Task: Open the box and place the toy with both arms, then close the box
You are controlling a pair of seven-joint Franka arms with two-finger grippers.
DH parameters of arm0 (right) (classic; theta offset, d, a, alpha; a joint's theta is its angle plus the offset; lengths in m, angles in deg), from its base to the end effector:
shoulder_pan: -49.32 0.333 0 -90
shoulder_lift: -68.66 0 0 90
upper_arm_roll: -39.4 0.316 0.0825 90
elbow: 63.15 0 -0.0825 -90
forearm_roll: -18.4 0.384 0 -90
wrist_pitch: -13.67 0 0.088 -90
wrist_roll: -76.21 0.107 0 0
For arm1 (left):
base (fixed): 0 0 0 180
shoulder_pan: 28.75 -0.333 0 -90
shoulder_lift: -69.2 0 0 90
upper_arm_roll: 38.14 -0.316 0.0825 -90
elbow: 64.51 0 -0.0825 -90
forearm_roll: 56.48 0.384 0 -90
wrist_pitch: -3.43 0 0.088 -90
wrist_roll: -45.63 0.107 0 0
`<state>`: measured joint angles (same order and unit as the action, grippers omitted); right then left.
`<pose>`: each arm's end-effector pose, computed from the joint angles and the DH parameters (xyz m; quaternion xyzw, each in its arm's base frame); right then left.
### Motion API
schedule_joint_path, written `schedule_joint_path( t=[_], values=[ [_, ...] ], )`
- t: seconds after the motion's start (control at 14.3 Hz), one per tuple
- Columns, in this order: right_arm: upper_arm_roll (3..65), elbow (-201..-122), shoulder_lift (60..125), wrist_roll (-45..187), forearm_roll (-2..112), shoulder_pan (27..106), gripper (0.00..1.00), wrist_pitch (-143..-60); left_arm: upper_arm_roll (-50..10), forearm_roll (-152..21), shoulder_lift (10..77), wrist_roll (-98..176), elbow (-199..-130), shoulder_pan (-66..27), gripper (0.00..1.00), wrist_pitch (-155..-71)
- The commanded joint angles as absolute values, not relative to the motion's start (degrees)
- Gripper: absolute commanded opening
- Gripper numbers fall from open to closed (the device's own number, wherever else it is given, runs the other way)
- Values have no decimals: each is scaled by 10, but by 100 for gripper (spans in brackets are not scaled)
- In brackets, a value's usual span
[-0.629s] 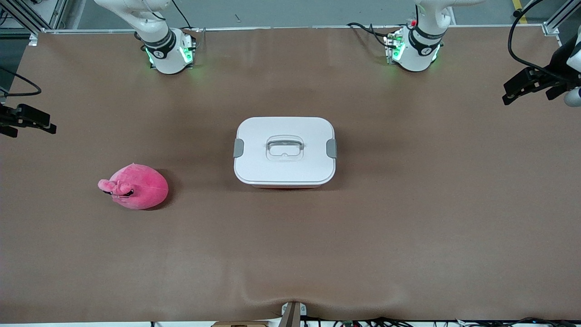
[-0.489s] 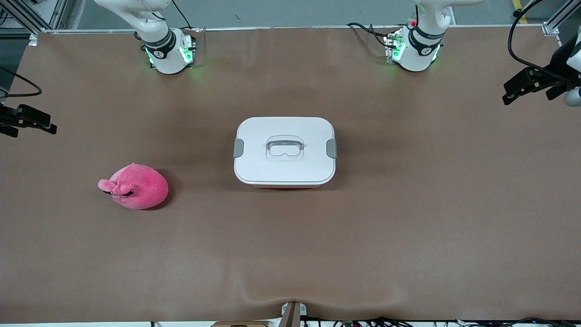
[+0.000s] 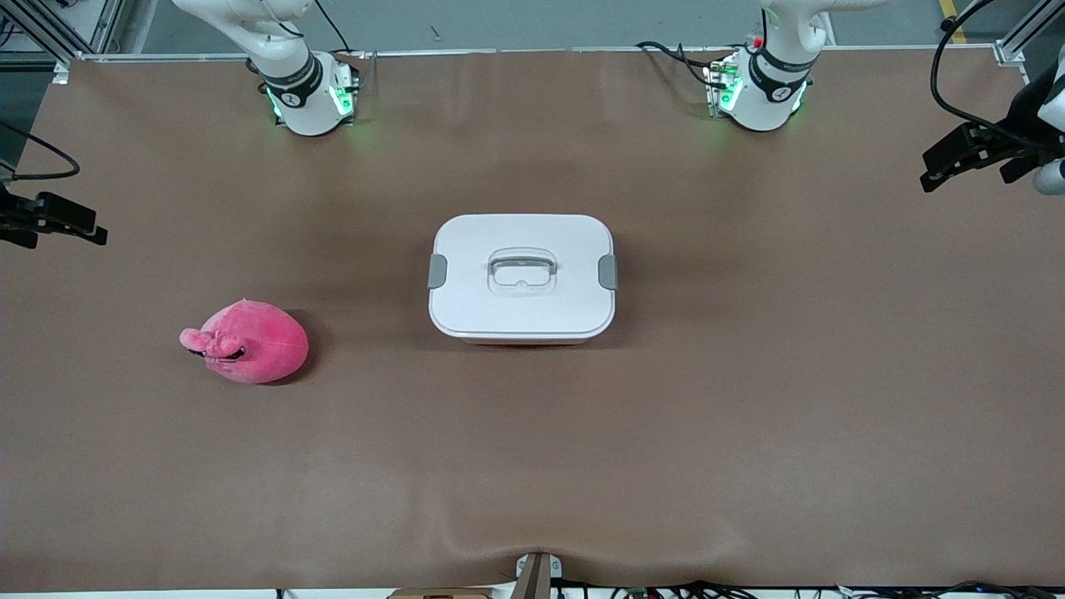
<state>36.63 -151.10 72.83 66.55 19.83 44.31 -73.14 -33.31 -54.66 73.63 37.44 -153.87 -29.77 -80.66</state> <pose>0.5650 -0.0734 0.5958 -0.9987 -0.0165 0.0441 0.0176 0.5185 -0.0329 0.6622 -0.9990 -0.0399 0.0054 0.0197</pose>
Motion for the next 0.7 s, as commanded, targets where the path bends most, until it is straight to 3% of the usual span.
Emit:
schedule_joint_path(
  t=[0.0,0.63],
  values=[
    [371,-1518,723,675,203,446,100,-727,-330,-542,731,380,-1530,-297,100,-799],
    [371,-1595,738,673,206,485,100,-823,-305,-546,715,373,-1528,-284,100,-792]
  ],
)
